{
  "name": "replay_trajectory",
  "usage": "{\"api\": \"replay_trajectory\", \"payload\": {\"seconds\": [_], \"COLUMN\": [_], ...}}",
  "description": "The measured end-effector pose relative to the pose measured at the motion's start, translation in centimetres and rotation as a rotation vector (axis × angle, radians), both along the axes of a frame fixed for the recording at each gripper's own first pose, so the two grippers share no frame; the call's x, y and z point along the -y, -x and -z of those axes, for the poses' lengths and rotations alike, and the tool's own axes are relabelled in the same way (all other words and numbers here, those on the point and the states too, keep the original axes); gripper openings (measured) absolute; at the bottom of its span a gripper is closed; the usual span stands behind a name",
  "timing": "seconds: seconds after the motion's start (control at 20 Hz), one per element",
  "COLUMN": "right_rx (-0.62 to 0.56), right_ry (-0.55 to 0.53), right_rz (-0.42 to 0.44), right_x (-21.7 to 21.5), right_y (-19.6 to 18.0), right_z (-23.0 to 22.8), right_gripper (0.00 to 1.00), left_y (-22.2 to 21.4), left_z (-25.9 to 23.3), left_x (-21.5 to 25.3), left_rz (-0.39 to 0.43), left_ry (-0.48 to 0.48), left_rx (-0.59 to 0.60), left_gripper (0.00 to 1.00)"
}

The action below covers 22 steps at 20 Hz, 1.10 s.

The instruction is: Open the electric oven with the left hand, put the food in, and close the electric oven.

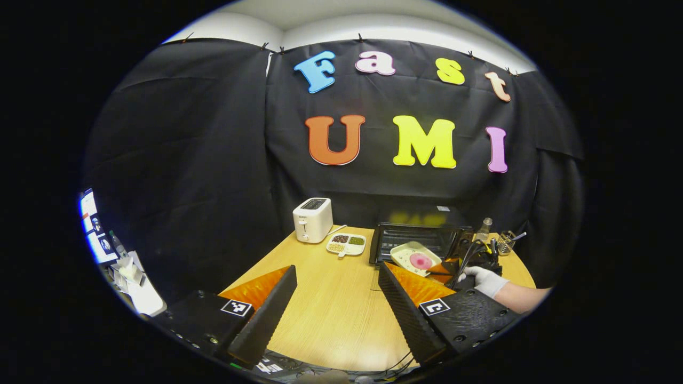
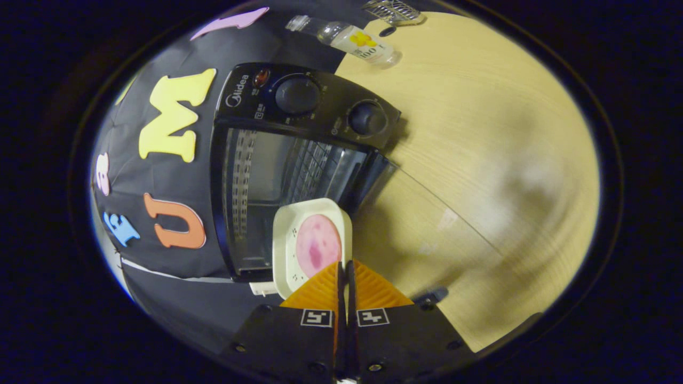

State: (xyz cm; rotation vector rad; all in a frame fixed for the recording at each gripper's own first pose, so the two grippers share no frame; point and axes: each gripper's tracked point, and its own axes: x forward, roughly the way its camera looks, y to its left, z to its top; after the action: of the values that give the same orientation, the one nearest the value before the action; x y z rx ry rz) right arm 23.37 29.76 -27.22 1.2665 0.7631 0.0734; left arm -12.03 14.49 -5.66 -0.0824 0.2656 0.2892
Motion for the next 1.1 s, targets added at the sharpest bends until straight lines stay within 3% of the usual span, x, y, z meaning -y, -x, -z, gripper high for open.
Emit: {"api": "replay_trajectory", "payload": {"seconds": [0.35,0.6,0.75,0.8,0.85,1.0,1.1], "right_rx": [0.099,0.190,0.214,0.222,0.231,0.283,0.323], "right_ry": [0.021,-0.043,-0.044,-0.027,-0.014,0.078,0.137], "right_rz": [0.081,0.077,0.070,0.067,0.052,-0.026,-0.065], "right_x": [0.9,0.5,1.4,2.0,2.3,3.2,3.9], "right_y": [-7.8,-8.8,-7.9,-7.5,-6.9,-4.2,-2.1], "right_z": [-0.1,-1.9,-3.0,-3.5,-4.0,-6.2,-7.8], "right_gripper": [0.04,0.10,0.37,0.33,0.47,0.58,0.72], "left_y": [-0.1,-0.6,-1.2,-1.4,-1.8,-2.3,-2.7], "left_z": [1.4,1.3,1.0,1.1,1.0,0.8,0.6], "left_x": [-0.1,-0.4,0.0,0.1,0.3,0.6,0.8], "left_rz": [-0.080,-0.103,-0.090,-0.082,-0.072,-0.036,-0.009], "left_ry": [0.039,0.040,0.043,0.044,0.046,0.046,0.036], "left_rx": [-0.048,-0.053,-0.039,-0.035,-0.032,-0.006,0.010], "left_gripper": [0.98,0.98,0.98,0.98,0.98,0.98,0.98]}}
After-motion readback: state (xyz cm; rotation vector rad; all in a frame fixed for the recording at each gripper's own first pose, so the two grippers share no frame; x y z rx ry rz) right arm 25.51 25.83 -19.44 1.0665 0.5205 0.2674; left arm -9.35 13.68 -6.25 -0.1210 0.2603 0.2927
